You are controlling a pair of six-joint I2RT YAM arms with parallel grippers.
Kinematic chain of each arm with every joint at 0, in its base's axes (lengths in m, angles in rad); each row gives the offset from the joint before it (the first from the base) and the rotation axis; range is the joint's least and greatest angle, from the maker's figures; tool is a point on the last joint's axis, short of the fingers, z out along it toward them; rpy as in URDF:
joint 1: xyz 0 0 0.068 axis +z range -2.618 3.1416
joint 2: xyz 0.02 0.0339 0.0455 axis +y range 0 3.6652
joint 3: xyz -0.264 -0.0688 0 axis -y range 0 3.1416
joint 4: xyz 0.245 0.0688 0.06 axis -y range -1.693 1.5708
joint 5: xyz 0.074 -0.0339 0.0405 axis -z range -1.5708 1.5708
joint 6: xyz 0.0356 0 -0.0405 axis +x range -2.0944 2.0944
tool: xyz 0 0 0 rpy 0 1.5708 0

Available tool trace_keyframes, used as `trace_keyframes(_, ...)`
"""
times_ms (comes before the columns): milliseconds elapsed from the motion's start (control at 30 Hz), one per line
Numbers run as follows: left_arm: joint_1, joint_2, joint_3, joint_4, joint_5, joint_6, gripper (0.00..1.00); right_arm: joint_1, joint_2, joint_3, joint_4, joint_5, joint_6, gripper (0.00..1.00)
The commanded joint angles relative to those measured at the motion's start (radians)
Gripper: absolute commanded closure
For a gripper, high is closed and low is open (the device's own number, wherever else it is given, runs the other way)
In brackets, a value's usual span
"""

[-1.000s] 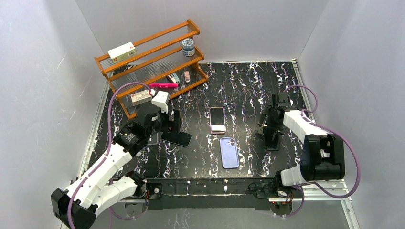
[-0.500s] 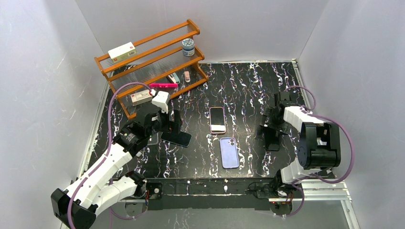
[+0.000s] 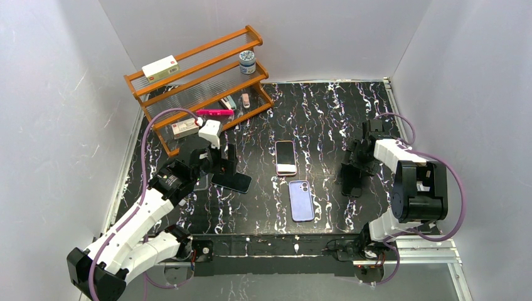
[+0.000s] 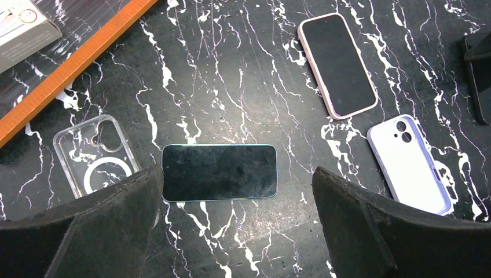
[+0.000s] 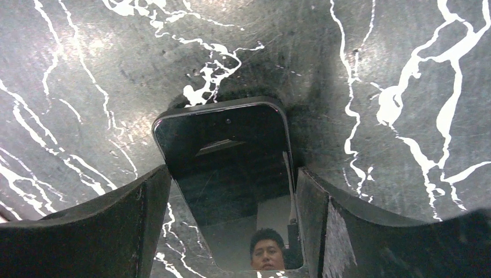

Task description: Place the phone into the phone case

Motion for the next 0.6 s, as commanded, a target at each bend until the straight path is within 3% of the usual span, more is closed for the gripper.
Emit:
trace_keyframes(0,0.0,-0.016,0.009,-0.025,-0.066,-0.015,0.02,0.003,-0.013,-0.016,-0.012,-0.132,0.079,0.38)
trace_keyframes(233,0.0,-0.01,0.007,-0.025,-0.066,-0.035,0.02,0.013,-0.042,-0.042,-0.012,-0.175,0.149,0.43)
trace_keyframes(400,0.001,0.027,0.007,0.001,0.057,-0.068,0.02,0.038,-0.084,-0.039,-0.04,-0.189,0.152,0.42)
trace_keyframes(467,0.0,0.057,0.02,0.003,0.109,-0.09,0.02,0.076,-0.082,-0.027,-0.064,-0.17,0.134,0.33)
trace_keyframes(567,0.0,0.087,0.025,0.013,0.17,-0.12,0.02,0.137,-0.093,-0.024,-0.062,-0.135,0.096,0.12)
